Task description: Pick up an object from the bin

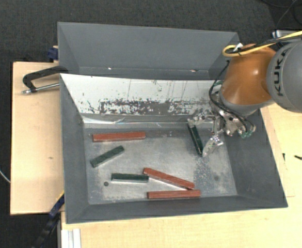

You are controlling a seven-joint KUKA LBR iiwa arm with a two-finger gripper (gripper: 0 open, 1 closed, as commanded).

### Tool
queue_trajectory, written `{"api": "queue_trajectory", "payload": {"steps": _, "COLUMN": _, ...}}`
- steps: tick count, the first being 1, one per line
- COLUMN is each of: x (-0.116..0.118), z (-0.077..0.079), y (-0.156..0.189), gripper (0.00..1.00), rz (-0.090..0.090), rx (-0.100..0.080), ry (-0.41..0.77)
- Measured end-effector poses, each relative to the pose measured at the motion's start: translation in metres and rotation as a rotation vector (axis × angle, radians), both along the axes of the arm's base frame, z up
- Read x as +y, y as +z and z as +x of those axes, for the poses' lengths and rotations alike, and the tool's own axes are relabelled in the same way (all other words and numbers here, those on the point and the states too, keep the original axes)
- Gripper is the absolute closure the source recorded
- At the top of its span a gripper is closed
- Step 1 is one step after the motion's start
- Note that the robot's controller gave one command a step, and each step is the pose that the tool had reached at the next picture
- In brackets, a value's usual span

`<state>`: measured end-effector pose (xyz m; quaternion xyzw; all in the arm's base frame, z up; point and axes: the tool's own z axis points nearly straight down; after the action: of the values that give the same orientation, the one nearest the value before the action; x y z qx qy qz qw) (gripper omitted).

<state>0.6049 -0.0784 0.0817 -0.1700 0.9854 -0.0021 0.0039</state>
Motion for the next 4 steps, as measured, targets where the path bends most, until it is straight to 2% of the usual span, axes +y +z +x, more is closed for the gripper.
{"api": "queue_trajectory", "payload": {"steps": 2, "x": 0.007, "z": -0.001, "y": 0.000, "gripper": 1.00, "rz": -0.010, "rx": -0.002, "ry": 0.100}}
{"api": "queue_trajectory", "payload": {"steps": 4, "x": 0.012, "z": -0.004, "y": 0.000, "gripper": 1.00, "rz": -0.004, "rx": 0.007, "ry": 0.100}}
